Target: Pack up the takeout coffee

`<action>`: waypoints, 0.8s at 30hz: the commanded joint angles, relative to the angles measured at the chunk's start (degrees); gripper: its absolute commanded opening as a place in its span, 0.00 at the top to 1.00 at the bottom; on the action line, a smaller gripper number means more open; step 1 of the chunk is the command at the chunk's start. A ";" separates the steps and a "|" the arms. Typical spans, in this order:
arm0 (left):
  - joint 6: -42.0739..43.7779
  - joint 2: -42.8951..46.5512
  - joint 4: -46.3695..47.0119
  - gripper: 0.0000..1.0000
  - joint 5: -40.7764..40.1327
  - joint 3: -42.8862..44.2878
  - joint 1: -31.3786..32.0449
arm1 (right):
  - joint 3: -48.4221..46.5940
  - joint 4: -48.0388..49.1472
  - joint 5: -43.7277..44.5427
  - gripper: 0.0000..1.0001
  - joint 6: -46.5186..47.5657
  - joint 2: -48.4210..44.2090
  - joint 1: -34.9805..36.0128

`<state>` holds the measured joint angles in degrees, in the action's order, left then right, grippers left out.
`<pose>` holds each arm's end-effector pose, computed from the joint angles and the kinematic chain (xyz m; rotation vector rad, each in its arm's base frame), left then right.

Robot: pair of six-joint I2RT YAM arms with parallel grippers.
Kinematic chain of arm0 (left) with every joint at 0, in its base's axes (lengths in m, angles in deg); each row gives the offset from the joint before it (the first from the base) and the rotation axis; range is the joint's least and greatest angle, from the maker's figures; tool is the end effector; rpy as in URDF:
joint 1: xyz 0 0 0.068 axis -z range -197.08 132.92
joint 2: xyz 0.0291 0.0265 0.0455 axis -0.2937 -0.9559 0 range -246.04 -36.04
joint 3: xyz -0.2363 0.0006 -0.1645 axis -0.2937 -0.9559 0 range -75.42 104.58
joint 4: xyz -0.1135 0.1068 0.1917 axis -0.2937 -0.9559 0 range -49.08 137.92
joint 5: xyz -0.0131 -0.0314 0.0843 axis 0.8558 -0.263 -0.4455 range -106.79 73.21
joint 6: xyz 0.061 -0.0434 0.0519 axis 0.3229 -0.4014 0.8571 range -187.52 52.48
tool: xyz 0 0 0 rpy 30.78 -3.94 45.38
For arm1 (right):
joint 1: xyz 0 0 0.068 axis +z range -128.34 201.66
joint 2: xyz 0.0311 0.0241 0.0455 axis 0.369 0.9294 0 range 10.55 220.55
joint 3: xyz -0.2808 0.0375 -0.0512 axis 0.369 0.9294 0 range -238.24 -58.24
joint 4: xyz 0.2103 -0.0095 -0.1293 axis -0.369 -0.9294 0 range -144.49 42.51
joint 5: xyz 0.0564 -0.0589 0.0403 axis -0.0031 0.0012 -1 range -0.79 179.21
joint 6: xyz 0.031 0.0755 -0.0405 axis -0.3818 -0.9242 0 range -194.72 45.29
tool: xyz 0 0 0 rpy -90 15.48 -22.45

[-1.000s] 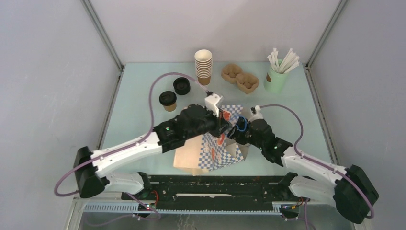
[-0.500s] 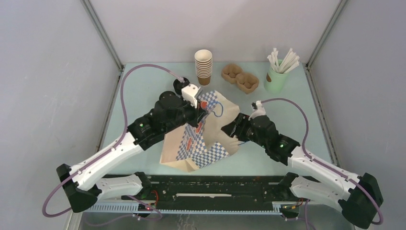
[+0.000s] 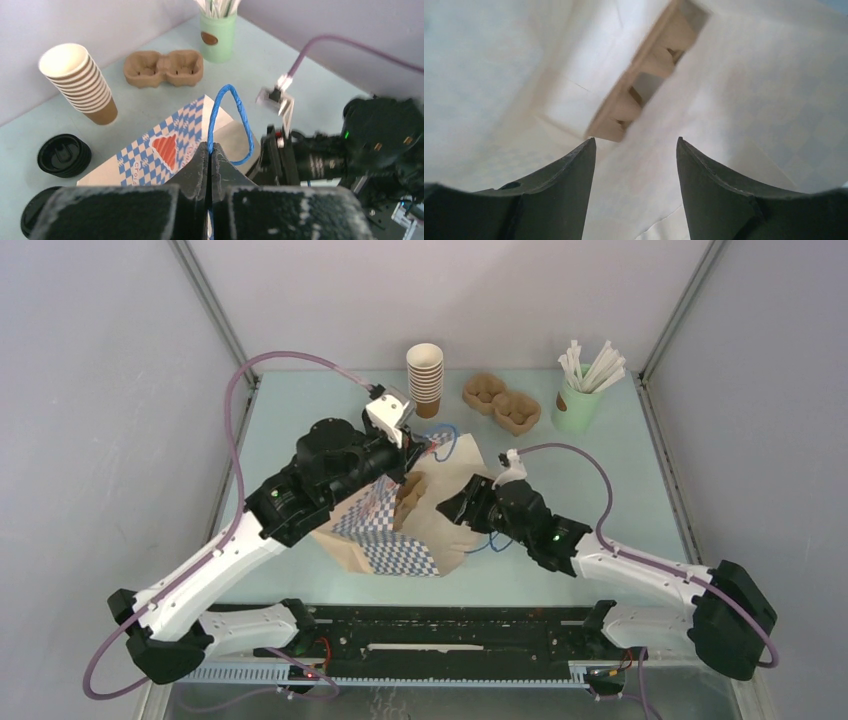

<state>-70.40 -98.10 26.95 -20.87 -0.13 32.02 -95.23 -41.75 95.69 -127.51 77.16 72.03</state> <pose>0.1698 -0.1873 0.4506 0.6342 1.6244 -0.6113 0.1858 0.2099 0.2461 0.1241 2.1389 1.0169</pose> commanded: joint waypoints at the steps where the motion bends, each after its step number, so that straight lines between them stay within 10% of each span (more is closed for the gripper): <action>1: 2.41 1.39 2.77 1.00 3.63 -6.10 -0.32 | -3.26 -1.05 -2.58 0.30 1.53 -4.93 -3.56; 10: -3.18 4.97 8.40 1.00 8.94 -17.41 -0.30 | -0.88 -24.97 -3.54 0.19 1.46 -21.32 -7.57; 24: -7.21 4.90 9.57 1.00 10.66 -14.91 -0.17 | 6.02 -12.68 -12.49 0.18 -7.82 -14.14 -12.43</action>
<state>-75.69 -93.40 33.74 -11.60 -17.47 32.02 -90.09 -59.85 82.99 -131.99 62.41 57.82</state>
